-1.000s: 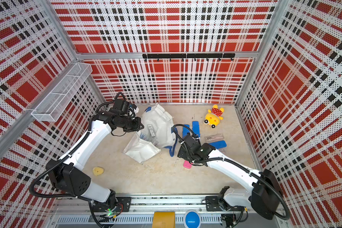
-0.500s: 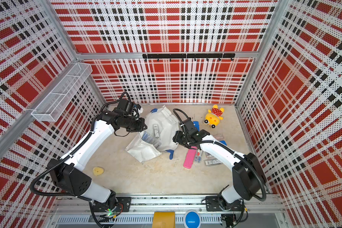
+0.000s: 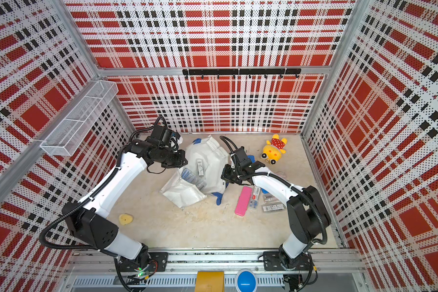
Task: Take out the compass set from the canvas bag
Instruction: Adjust the canvas bag at the center of the board.
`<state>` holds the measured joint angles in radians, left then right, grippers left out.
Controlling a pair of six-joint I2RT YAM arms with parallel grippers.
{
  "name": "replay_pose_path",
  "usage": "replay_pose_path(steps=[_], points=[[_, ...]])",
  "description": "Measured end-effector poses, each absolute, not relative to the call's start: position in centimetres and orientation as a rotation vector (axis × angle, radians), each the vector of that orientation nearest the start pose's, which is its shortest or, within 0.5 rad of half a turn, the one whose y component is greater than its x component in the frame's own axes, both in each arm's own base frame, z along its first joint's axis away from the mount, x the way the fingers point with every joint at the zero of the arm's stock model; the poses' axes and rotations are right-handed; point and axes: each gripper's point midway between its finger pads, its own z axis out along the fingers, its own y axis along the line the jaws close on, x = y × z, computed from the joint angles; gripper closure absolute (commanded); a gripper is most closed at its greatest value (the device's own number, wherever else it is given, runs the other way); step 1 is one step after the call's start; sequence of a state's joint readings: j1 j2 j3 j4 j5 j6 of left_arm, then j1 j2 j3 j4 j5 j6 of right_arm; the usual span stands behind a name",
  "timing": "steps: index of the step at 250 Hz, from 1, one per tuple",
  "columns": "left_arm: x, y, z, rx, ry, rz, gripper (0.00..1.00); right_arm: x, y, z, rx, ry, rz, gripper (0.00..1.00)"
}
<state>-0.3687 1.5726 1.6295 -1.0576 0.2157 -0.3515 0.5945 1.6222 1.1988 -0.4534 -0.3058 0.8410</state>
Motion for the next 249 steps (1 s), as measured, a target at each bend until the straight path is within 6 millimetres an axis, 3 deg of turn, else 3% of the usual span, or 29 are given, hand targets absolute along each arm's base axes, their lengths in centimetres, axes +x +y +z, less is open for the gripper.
replay_pose_path(steps=[66, 87, 106, 146, 165, 220, 249], points=[[36.1, -18.5, 25.5, 0.157, 2.649, -0.429, 1.0, 27.7, 33.8, 21.1, -0.089, 2.563, 1.093, 0.97], [36.0, -19.3, 25.4, 0.204, 2.648, -0.396, 1.0, 26.1, 34.8, 21.7, -0.146, 2.555, 1.118, 0.97], [35.6, -19.9, 24.9, 0.251, 2.655, -0.366, 1.0, 24.9, 35.2, 20.9, -0.173, 2.569, 1.125, 0.97], [34.9, -21.2, 24.1, 0.323, 2.664, -0.324, 1.0, 23.3, 33.4, 16.8, -0.123, 2.668, 1.066, 0.92], [34.4, -21.7, 23.7, 0.347, 2.662, -0.314, 1.0, 23.1, 32.4, 16.3, -0.094, 2.69, 1.043, 0.79], [33.0, -21.5, 23.4, 0.326, 2.63, -0.335, 1.0, 23.4, 28.8, 19.7, 0.011, 2.617, 1.012, 0.56], [32.8, -21.4, 24.0, 0.305, 2.611, -0.353, 1.0, 23.2, 26.3, 21.8, 0.064, 2.578, 0.943, 0.57]])
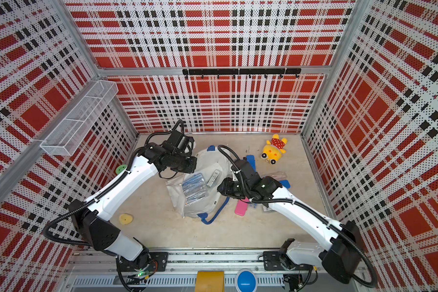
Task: Take out the compass set from the canvas bag
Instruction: Adjust the canvas bag at the center of the board, then pick up the compass set from the canvas bag.
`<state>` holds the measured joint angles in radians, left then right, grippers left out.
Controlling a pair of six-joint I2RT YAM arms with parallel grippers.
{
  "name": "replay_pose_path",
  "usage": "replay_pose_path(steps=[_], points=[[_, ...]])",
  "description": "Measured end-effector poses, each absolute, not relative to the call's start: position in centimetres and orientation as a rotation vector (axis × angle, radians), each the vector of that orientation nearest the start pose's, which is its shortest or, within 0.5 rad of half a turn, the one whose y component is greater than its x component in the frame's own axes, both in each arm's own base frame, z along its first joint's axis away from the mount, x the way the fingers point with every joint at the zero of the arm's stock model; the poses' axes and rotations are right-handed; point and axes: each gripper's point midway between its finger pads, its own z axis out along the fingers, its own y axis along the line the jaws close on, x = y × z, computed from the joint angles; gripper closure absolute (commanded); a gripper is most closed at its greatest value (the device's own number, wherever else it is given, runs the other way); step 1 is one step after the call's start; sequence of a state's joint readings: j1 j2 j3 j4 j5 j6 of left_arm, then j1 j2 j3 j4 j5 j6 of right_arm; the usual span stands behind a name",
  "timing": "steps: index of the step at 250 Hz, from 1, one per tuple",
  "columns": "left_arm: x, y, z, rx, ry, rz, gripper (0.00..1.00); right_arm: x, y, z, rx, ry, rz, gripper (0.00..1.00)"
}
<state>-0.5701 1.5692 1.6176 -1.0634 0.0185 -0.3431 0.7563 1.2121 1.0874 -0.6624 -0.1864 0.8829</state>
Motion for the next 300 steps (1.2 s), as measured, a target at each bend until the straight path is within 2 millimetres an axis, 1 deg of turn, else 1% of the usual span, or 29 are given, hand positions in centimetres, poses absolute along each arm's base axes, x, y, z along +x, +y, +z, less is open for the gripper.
replay_pose_path(steps=[17, 40, 56, 66, 74, 83, 92, 102, 127, 151, 177, 188, 197, 225, 262, 278, 300], points=[[32.8, -21.4, 24.1, 0.293, 2.611, -0.361, 1.0, 23.3, 25.6, 23.5, 0.075, 2.544, 0.924, 0.61], [32.8, -21.5, 24.1, 0.284, 2.611, -0.369, 1.0, 23.2, 26.1, 26.0, 0.047, 2.502, 0.931, 0.68], [32.7, -21.5, 24.1, 0.282, 2.612, -0.373, 1.0, 22.8, 27.5, 27.4, -0.006, 2.489, 0.95, 0.71], [32.7, -21.6, 24.2, 0.282, 2.612, -0.377, 1.0, 22.5, 28.9, 28.2, -0.04, 2.484, 0.972, 0.75], [32.7, -21.6, 24.2, 0.283, 2.613, -0.38, 1.0, 22.5, 29.8, 28.4, -0.053, 2.487, 0.982, 0.77], [32.7, -21.7, 24.2, 0.283, 2.613, -0.386, 1.0, 22.5, 30.9, 28.2, -0.063, 2.499, 0.994, 0.77], [32.7, -21.7, 24.2, 0.282, 2.614, -0.39, 1.0, 22.5, 31.7, 27.6, -0.062, 2.52, 1.0, 0.76], [32.7, -21.8, 24.2, 0.282, 2.614, -0.395, 1.0, 22.7, 32.3, 26.2, -0.034, 2.562, 0.986, 0.75], [32.7, -21.8, 24.2, 0.282, 2.616, -0.403, 1.0, 23.3, 33.0, 22.5, 0.051, 2.659, 0.926, 0.75], [32.7, -21.8, 24.2, 0.278, 2.618, -0.412, 1.0, 24.1, 33.6, 19.7, 0.144, 2.726, 0.882, 0.72], [32.7, -21.8, 24.1, 0.277, 2.622, -0.423, 1.0, 25.1, 34.6, 17.4, 0.253, 2.762, 0.879, 0.68], [32.7, -21.8, 24.1, 0.278, 2.623, -0.427, 1.0, 25.5, 35.1, 16.5, 0.308, 2.774, 0.886, 0.64], [32.7, -21.8, 24.2, 0.277, 2.623, -0.43, 1.0, 25.8, 35.5, 15.7, 0.351, 2.783, 0.891, 0.63], [32.6, -21.9, 24.2, 0.28, 2.625, -0.443, 1.0, 26.5, 36.5, 12.9, 0.497, 2.81, 0.887, 0.58], [32.6, -22.1, 24.1, 0.283, 2.627, -0.462, 1.0, 27.0, 36.7, 9.3, 0.703, 2.837, 0.841, 0.48], [32.6, -22.2, 23.9, 0.286, 2.627, -0.474, 1.0, 27.2, 36.7, 8.3, 0.773, 2.835, 0.825, 0.43], [32.5, -22.5, 23.8, 0.293, 2.629, -0.493, 1.0, 27.6, 36.9, 7.4, 0.842, 2.817, 0.82, 0.36]])
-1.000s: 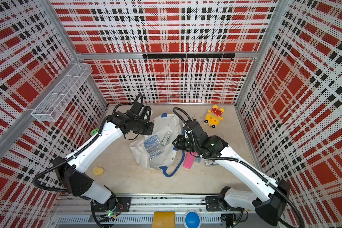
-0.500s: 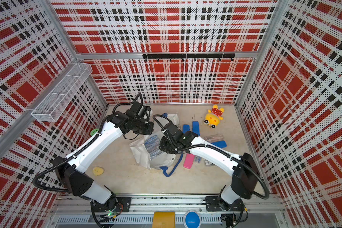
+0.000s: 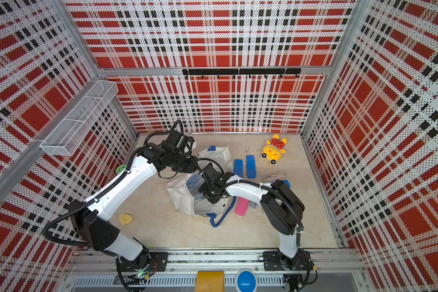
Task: Take out the compass set from the canvas bag
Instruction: Pick up the compass set from the canvas bag.
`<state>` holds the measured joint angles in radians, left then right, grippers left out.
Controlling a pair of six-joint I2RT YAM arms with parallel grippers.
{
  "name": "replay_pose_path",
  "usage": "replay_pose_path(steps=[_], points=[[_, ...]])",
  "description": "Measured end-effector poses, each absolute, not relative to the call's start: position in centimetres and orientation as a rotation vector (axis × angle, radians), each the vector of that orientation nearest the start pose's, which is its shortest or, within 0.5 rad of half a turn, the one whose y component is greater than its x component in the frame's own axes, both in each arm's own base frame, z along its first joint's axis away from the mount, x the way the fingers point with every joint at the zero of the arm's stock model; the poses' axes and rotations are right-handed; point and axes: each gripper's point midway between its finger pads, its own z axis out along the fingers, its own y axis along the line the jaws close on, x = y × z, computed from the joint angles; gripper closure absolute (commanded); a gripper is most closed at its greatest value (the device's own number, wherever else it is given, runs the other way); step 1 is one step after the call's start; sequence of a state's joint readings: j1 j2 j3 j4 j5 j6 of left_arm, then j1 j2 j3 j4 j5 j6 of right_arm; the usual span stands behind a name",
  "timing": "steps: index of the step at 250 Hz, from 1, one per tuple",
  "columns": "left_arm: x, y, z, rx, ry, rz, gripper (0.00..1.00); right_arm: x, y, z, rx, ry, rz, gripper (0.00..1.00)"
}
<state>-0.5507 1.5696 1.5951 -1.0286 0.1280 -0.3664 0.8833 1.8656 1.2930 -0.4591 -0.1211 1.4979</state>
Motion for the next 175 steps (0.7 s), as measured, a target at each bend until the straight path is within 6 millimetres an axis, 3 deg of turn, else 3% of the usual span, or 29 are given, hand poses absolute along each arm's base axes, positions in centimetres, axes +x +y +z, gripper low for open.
replay_pose_path(steps=[50, 115, 175], points=[[32.1, -23.0, 23.2, 0.3, 2.625, -0.538, 1.0, 28.9, 37.7, 6.4, 0.97, 2.744, 0.87, 0.34], [31.1, -23.0, 23.0, 0.307, 2.605, -0.598, 1.0, 30.5, 38.3, 4.4, 1.053, 2.656, 0.975, 0.67], [30.3, -22.7, 22.9, 0.278, 2.589, -0.624, 1.0, 31.4, 38.6, 4.8, 0.981, 2.629, 1.022, 0.74]])
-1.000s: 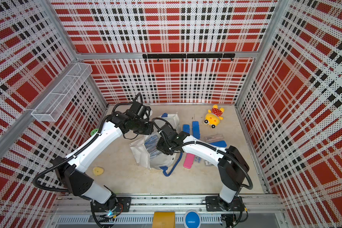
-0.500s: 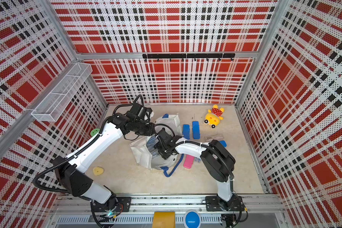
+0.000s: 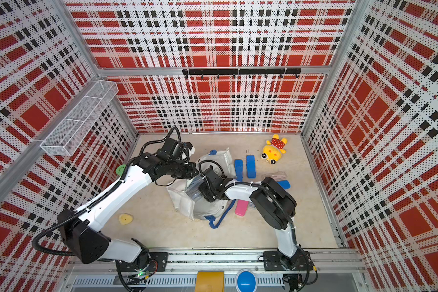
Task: Take out the compass set from the canvas bag
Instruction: Pick up the compass set from the canvas bag.
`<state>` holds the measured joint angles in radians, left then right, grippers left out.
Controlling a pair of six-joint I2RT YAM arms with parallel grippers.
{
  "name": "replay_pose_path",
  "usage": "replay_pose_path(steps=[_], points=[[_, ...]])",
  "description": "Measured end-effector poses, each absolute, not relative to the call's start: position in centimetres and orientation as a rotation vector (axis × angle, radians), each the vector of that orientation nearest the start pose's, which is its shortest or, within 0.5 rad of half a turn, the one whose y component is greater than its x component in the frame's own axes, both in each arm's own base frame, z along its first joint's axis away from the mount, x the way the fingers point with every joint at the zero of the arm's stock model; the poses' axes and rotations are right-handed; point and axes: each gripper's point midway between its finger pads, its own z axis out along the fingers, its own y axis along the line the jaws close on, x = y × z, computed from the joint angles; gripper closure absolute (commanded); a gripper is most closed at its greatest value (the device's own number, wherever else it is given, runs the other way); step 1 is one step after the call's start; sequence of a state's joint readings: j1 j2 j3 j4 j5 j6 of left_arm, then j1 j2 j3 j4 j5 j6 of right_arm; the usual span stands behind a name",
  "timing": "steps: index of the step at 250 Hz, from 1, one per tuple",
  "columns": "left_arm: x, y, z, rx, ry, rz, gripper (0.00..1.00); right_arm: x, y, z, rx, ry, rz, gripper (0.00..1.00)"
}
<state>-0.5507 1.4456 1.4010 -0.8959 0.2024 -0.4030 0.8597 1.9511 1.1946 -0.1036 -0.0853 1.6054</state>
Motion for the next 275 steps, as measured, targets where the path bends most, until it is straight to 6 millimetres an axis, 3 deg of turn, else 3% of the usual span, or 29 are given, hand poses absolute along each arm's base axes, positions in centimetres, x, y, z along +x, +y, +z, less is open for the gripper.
replay_pose_path(steps=[69, 160, 202, 275], points=[[30.9, -22.0, 22.9, 0.213, 2.59, -0.627, 1.0, 31.2, 38.4, 6.2, 0.874, 2.641, 1.025, 0.76], [31.9, -20.5, 22.8, 0.114, 2.592, -0.612, 1.0, 30.4, 37.0, 12.6, 0.663, 2.633, 1.004, 0.78], [32.0, -20.4, 22.8, 0.103, 2.593, -0.612, 1.0, 30.6, 34.7, 15.7, 0.54, 2.612, 0.894, 0.78], [32.2, -20.0, 22.8, 0.09, 2.591, -0.601, 1.0, 31.0, 31.2, 23.0, 0.343, 2.486, 0.77, 0.8]])
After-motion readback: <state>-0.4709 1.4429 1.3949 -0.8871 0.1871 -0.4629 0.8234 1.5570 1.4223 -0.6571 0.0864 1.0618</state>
